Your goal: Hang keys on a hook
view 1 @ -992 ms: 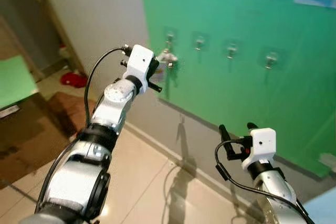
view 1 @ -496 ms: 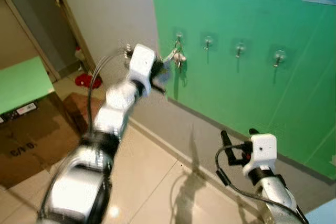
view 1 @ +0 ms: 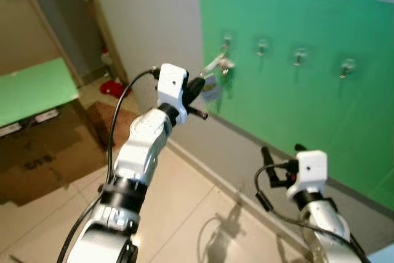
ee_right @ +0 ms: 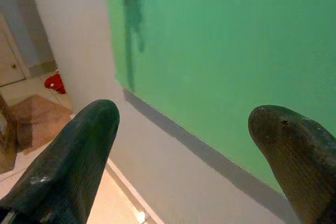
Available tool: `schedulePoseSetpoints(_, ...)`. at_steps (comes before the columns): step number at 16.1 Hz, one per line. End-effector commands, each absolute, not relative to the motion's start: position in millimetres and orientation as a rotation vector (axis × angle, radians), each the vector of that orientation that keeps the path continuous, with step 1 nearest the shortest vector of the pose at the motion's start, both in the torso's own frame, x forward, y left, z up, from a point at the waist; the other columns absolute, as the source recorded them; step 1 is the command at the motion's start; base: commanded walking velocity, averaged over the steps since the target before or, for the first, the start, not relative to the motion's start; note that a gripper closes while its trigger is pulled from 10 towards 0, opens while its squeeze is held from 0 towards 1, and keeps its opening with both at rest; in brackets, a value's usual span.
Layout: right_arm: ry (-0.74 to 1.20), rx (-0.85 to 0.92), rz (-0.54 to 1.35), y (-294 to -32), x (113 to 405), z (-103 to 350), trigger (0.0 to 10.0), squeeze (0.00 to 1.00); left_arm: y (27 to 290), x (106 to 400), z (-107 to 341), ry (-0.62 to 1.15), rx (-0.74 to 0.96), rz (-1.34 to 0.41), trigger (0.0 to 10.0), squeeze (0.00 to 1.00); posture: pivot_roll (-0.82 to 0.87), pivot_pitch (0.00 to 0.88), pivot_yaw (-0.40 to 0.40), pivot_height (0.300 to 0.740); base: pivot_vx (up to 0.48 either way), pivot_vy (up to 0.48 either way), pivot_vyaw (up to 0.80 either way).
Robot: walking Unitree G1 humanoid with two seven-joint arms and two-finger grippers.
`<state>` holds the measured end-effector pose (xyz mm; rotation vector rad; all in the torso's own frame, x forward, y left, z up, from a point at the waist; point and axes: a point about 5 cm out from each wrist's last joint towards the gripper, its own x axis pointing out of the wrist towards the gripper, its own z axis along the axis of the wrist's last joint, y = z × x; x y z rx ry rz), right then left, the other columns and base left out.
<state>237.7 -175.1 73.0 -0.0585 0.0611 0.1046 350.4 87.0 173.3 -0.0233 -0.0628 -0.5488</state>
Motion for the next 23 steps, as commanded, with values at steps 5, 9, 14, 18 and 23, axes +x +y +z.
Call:
schedulePoseSetpoints(5, 0.098, -0.050, 0.119, -168, 235, 67, 10.0, 0.00, 86, 346, 177, -0.071, 0.054, -0.579, 0.0, 0.00, -0.13, 0.000, 0.115, 0.740, 0.000, 0.346, -0.14)
schedulePoseSetpoints(9, 0.107, -0.052, 0.121, -168, 235, 66, 10.0, 0.00, 86, 344, 175, -0.059, 0.059, -0.578, 0.0, 0.00, -0.14, 0.000, 0.116, 0.740, 0.000, 0.000, -0.75)
schedulePoseSetpoints(14, 0.113, -0.050, 0.116, -169, 233, 65, 10.0, 0.00, 88, 343, 168, -0.045, 0.084, -0.567, 0.0, 0.00, -0.14, 0.000, 0.115, 0.740, 0.000, 0.000, -0.72)
schedulePoseSetpoints(18, 0.110, -0.046, 0.104, -171, 233, 67, 10.0, 0.00, 97, 343, 160, -0.041, 0.044, -0.511, 0.0, 0.00, -0.14, 0.000, 0.115, 0.740, 0.000, 0.000, -0.70)
schedulePoseSetpoints(23, 0.108, -0.042, 0.104, -171, 235, 67, 10.0, 0.00, 95, 337, 153, -0.030, 0.037, -0.511, 0.0, 0.00, -0.13, 0.000, 0.110, 0.740, 0.000, 0.000, -0.70)
